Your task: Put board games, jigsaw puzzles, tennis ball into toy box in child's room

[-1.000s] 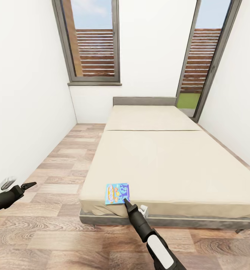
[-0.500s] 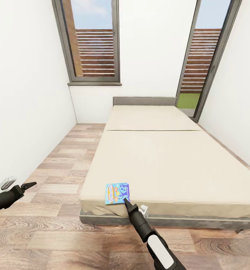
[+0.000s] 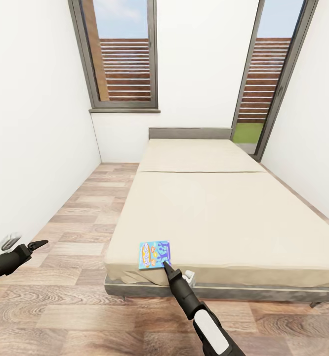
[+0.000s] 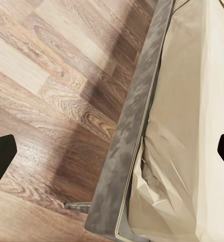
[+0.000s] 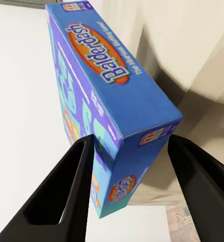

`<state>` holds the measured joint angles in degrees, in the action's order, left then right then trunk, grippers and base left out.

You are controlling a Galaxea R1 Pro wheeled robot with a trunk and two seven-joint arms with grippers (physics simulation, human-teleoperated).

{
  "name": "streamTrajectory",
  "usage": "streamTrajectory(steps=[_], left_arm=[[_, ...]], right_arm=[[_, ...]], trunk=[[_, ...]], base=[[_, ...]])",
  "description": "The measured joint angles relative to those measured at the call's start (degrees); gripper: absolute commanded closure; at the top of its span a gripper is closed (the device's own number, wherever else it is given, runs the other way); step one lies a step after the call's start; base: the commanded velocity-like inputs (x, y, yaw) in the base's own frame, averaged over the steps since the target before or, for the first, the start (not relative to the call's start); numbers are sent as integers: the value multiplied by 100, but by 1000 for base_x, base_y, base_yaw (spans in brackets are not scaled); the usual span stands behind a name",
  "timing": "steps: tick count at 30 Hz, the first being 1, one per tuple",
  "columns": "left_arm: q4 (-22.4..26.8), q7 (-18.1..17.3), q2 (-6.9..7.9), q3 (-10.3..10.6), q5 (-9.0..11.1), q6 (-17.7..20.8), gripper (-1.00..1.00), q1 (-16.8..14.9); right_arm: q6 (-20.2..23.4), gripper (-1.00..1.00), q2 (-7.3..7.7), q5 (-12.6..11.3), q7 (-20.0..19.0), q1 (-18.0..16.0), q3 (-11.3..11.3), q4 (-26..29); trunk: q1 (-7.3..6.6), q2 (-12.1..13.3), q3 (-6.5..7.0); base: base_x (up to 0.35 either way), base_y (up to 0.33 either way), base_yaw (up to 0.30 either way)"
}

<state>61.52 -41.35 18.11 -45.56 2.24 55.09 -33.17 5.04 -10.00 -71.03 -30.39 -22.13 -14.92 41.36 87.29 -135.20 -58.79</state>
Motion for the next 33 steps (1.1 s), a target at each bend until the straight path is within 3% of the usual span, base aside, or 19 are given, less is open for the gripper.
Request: streamTrajectory(steps=[7,10,33], left_arm=[[0,0,0,-1,0,0,-100,2],[0,0,0,-3,3,1,-100,0],[0,0,0,-4,0,0,-100,2]], right_arm=[[0,100,0,1,0,0,-1,0],[0,100,0,8,1,0,-4,-2],[0,100,0,9,1,1,-11,-3]], trunk=[[0,0,0],[-65,119,53],[-66,120,54]], base=[[0,0,0],[0,0,0],[0,0,0]])
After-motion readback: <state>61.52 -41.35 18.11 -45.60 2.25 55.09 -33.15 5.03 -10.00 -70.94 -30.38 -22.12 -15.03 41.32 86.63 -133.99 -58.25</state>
